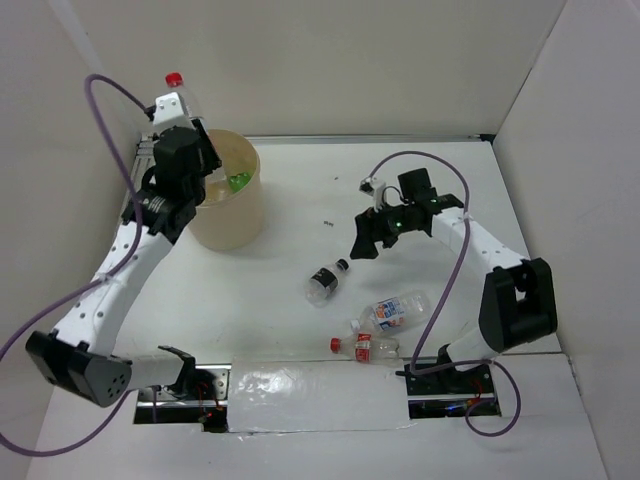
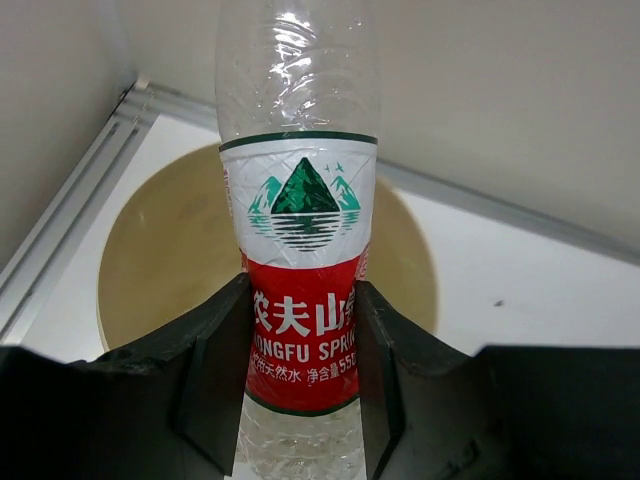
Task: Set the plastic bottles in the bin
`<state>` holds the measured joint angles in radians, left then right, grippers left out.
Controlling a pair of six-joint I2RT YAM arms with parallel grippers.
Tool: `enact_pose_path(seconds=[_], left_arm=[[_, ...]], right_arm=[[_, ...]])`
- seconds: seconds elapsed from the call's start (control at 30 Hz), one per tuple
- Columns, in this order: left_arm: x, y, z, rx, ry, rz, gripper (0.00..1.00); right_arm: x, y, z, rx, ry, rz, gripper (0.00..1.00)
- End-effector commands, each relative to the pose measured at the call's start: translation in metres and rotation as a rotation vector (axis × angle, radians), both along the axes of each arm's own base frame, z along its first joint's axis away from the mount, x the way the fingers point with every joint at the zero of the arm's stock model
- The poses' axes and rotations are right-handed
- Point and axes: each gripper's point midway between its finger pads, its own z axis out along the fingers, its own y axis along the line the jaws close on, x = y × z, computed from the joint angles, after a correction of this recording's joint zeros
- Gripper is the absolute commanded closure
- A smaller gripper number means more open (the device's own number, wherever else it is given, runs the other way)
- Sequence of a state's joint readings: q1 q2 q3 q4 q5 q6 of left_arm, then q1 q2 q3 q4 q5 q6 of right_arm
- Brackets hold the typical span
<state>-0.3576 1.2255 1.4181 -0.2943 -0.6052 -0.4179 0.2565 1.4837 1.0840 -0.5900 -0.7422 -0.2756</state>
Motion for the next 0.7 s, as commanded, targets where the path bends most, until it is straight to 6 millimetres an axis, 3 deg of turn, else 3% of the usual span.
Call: enact_pose_path(seconds=[0.0, 0.17, 0.27, 0.33, 0.37, 0.43, 0.5, 0.53, 0.57, 0.6, 0.63, 0.67], left_arm=[[0.016, 0.018, -0.031, 0.024, 0.082, 0.054, 0.67], [0.025, 0.037, -0.047, 0.023, 0.131, 0.104, 0.13], [0.029, 0.030, -0.047, 0.006, 0.131, 0.075, 0.01], [0.028, 0.022, -0.045, 0.002, 0.133, 0.042, 0.01], [0.026, 0.017, -0.034, -0.004, 0.110, 0.029, 0.01], [0.017, 0.006, -0.029, 0.018, 0.114, -0.017, 0.01], [-0.001, -0.017, -0.018, 0.006, 0.093, -0.112, 0.01], [-0.010, -0.027, -0.028, 0.030, 0.112, -0.167, 0.01], [-0.030, -0.045, -0.021, 0.027, 0.090, -0.257, 0.01], [-0.033, -0.055, -0.035, 0.037, 0.119, -0.285, 0.01], [-0.055, -0.063, -0.028, 0.027, 0.092, -0.360, 0.01], [-0.067, -0.069, -0.053, 0.028, 0.134, -0.399, 0.01]], right_arm=[[0.005, 0.021, 0.008, -0.038, -0.058, 0.089, 0.00], [0.002, 0.041, 0.000, -0.136, -0.233, 0.302, 0.00], [0.002, 0.044, 0.000, -0.148, -0.307, 0.401, 0.00], [-0.007, 0.046, 0.016, -0.138, -0.526, 0.597, 0.00], [-0.013, 0.046, 0.012, -0.128, -0.504, 0.606, 0.00], [-0.027, 0.049, 0.018, -0.130, -0.694, 0.800, 0.00], [-0.038, 0.051, 0.017, -0.114, -0.833, 0.965, 0.00], [-0.047, 0.054, 0.010, -0.107, -0.846, 1.002, 0.00], [-0.047, 0.060, 0.011, -0.102, -0.882, 1.018, 0.00], [-0.047, 0.065, 0.011, -0.111, -0.901, 1.030, 0.00], [-0.050, 0.069, 0.001, -0.114, -0.892, 1.057, 0.00], [-0.057, 0.077, -0.004, -0.110, -0.896, 1.090, 0.00]])
